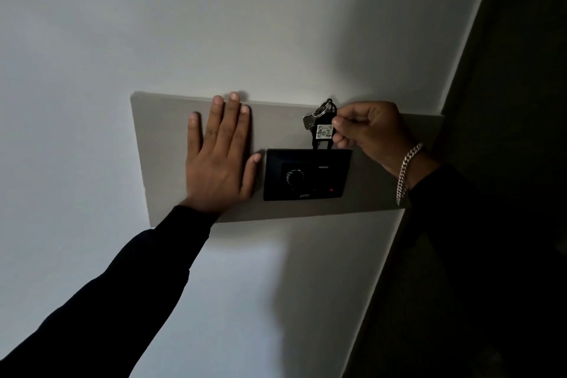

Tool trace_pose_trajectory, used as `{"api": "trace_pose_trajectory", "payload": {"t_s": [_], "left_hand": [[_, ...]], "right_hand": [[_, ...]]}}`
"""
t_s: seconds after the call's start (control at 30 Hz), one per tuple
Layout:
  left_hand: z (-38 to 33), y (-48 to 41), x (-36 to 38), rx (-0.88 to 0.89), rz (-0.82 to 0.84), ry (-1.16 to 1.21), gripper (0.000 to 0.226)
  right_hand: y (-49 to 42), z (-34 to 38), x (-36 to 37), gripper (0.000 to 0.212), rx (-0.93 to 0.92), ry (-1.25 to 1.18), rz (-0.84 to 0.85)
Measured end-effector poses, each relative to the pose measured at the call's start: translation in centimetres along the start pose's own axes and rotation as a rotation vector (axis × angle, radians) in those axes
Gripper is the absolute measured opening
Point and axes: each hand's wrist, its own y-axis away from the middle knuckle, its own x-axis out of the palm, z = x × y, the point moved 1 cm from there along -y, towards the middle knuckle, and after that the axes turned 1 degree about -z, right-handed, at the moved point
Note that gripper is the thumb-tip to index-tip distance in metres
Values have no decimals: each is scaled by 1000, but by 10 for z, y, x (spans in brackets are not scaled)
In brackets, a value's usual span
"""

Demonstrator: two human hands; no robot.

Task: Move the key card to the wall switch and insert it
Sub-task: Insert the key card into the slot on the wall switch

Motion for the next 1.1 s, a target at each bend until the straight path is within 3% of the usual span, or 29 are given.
{"api": "trace_pose_trajectory", "payload": {"t_s": [0.37, 0.5, 0.57, 0.67, 0.77, 0.9, 1.1], "left_hand": [[-5, 0, 10, 7, -63, -202, 72], [-5, 0, 13, -3, -52, -243, 72], [-4, 2, 15, -5, -49, -269, 73], [-4, 2, 17, -4, -41, -294, 73], [-5, 1, 16, -13, -35, -282, 73], [-1, 3, 13, 11, -8, -282, 73], [3, 4, 15, 30, -18, -278, 74]], "right_hand": [[0, -48, -3, 18, -43, -63, 80], [3, -57, -4, 12, -85, -41, 34], [2, -55, -8, 21, -182, 10, 19], [0, -38, -18, 34, -474, 206, 76], [-4, -18, -16, 29, -698, 449, 195], [-12, -9, -8, 16, -731, 530, 269], [-12, -20, -11, 13, -779, 418, 56]]}}
